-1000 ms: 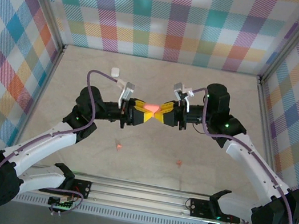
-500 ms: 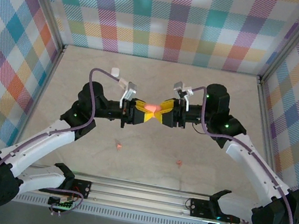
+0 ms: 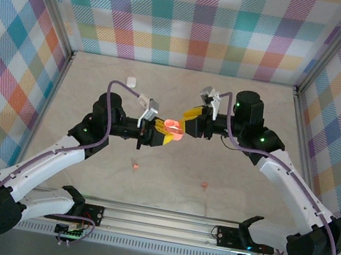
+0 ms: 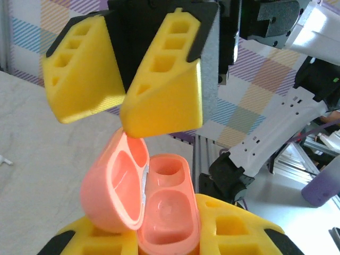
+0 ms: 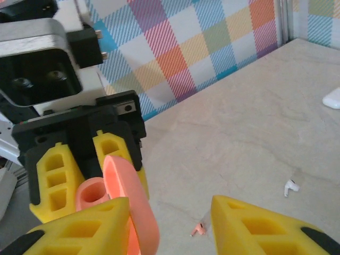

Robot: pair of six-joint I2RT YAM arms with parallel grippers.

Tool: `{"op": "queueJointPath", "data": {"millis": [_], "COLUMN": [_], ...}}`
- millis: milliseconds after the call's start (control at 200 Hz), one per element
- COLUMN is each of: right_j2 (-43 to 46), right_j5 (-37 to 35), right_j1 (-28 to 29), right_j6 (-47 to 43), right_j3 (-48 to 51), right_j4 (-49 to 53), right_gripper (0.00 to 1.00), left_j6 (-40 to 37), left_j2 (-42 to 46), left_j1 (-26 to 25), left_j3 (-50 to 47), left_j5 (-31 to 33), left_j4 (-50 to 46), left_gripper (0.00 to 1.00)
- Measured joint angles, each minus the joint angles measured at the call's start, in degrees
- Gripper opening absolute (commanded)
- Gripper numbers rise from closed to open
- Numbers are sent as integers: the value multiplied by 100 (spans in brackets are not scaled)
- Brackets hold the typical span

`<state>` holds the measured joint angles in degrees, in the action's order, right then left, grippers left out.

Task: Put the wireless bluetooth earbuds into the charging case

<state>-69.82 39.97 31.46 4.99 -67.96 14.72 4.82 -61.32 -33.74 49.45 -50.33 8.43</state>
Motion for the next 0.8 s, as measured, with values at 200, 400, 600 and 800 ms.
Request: {"op": "queueJointPath", "data": {"millis": [200, 400, 600, 800], "right_j2": [-98, -122, -105, -85], "right_j5": [-188, -286, -494, -673], "right_j1": [20, 4, -4, -4], "right_j6": [168, 404, 667, 876], "right_j3": [-20, -20, -22, -90], "right_j4": [155, 343, 564, 957], "right_gripper": [47, 50, 52, 53], "left_j6": [-170, -295, -306, -199], "left_j2": [-2, -122, -533, -857], "left_j1": [17, 13, 7, 24], "left_j3": [0, 44, 214, 214], "left_j5": [111, 186, 205, 339], "left_j4": [-238, -426, -595, -680], "left_gripper": [0, 0, 0, 0]}}
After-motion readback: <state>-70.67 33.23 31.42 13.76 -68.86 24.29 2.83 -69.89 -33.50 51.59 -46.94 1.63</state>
